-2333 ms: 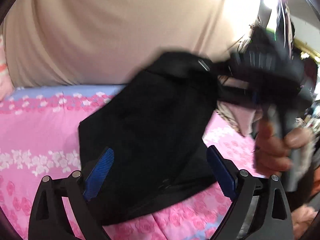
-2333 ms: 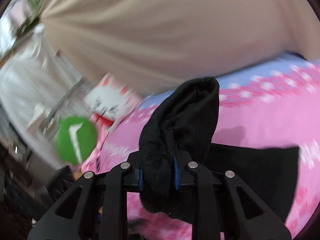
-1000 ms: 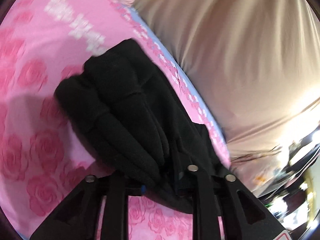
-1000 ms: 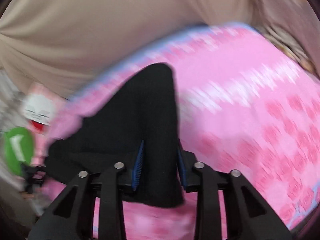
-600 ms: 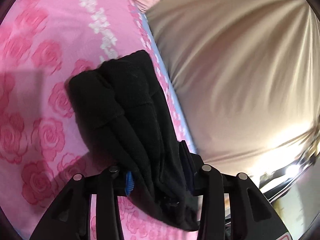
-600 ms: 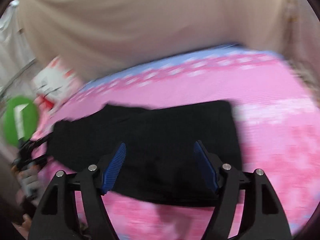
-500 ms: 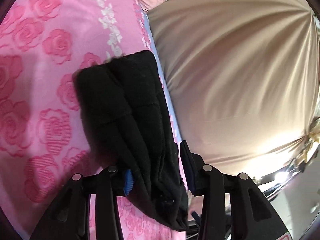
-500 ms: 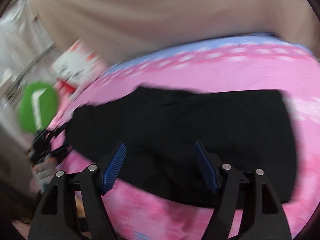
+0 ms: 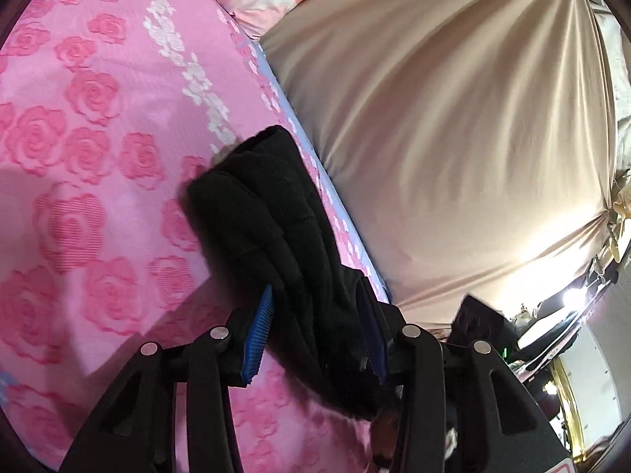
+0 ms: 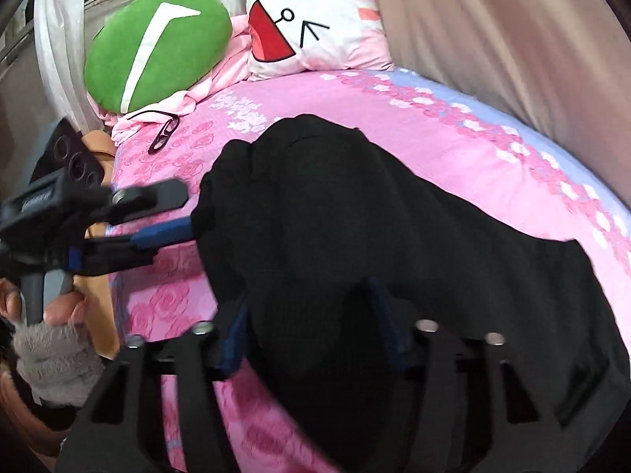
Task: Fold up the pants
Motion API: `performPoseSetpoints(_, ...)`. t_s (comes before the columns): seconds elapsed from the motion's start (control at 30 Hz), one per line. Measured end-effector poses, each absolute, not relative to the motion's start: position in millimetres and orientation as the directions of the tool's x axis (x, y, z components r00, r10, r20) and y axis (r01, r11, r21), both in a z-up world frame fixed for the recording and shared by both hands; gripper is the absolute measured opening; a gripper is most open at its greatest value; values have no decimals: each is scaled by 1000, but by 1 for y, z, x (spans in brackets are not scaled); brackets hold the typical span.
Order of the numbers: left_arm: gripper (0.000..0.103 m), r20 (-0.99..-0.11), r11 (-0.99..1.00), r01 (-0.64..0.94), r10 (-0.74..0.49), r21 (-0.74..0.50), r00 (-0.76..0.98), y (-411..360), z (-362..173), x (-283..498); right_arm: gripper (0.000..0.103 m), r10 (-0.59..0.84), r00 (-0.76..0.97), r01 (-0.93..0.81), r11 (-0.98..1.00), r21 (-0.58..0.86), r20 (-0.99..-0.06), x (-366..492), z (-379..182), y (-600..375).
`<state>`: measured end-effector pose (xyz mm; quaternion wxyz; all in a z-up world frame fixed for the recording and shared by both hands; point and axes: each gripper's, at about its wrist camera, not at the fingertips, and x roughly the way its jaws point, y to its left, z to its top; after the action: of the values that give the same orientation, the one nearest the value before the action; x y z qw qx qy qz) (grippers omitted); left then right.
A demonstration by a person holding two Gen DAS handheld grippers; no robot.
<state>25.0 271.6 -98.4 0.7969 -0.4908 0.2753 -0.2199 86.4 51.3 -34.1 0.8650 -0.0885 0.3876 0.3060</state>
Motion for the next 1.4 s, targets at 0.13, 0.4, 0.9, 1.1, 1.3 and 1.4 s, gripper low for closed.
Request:
performPoseSetpoints(0.13,46,-190,414,104,-608,-904,771,286,-99,17,8,648,467,-552,745,374,-603,99,4,13)
performPoseSetpoints(0.4,51,-150,376,118,-611,-919,777,294,-103,14,29,588,313,-661,699,274,-746,85,-47,65)
performPoseSetpoints(0.9,70,-444,549,-133,-487,-825,752,255,-83,63,39,248,718,-25,943,333,-650,32,-21,-195)
performPoseSetpoints(1.1,25,-450,542,-130,-514,-830,730,241,-85,84,46,124,741,216,887,409,-659,-10,-43,-279)
performPoseSetpoints(1.3,17,-434,609,-83,-457,-789,776,234,-47,71,72,-47,763,423,792,442,-645,-66,-38,-362)
performPoseSetpoints(1.4,17,-449,638,-88,-431,-765,782,224,-35,71,73,81,749,372,770,518,-658,-63,-59,-371)
